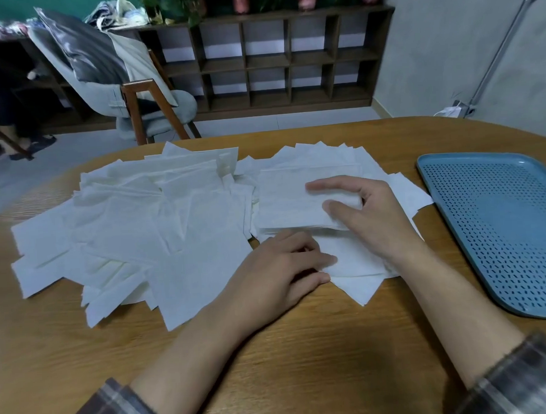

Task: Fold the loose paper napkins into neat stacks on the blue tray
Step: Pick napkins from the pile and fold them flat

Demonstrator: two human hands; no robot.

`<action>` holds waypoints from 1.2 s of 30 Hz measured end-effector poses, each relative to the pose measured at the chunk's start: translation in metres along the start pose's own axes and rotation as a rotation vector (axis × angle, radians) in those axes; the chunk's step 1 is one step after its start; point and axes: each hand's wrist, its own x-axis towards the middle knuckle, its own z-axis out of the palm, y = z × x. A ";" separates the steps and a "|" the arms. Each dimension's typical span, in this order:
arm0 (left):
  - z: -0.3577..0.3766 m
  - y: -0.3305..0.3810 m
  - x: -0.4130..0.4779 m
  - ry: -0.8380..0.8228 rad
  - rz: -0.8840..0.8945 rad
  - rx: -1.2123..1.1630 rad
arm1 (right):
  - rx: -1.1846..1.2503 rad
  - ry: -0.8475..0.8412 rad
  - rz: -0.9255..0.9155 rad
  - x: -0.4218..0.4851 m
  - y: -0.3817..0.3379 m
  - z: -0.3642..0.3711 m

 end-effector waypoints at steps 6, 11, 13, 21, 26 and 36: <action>-0.004 0.003 -0.001 0.066 0.001 -0.068 | 0.000 -0.004 0.004 0.000 0.002 0.000; -0.019 0.007 -0.004 0.247 -0.196 -0.265 | 0.003 -0.004 0.023 0.000 0.001 0.001; -0.026 0.009 -0.005 0.275 -0.280 -0.344 | -0.004 -0.004 0.023 0.000 0.001 0.001; -0.041 0.001 -0.002 0.581 -0.513 -0.649 | -0.004 -0.011 0.047 -0.001 0.001 0.003; -0.043 -0.002 -0.001 0.623 -0.576 -0.653 | 0.129 -0.048 0.065 -0.003 -0.007 0.007; -0.042 0.006 0.000 0.487 -0.588 -0.702 | 0.155 -0.123 0.102 -0.009 -0.007 0.013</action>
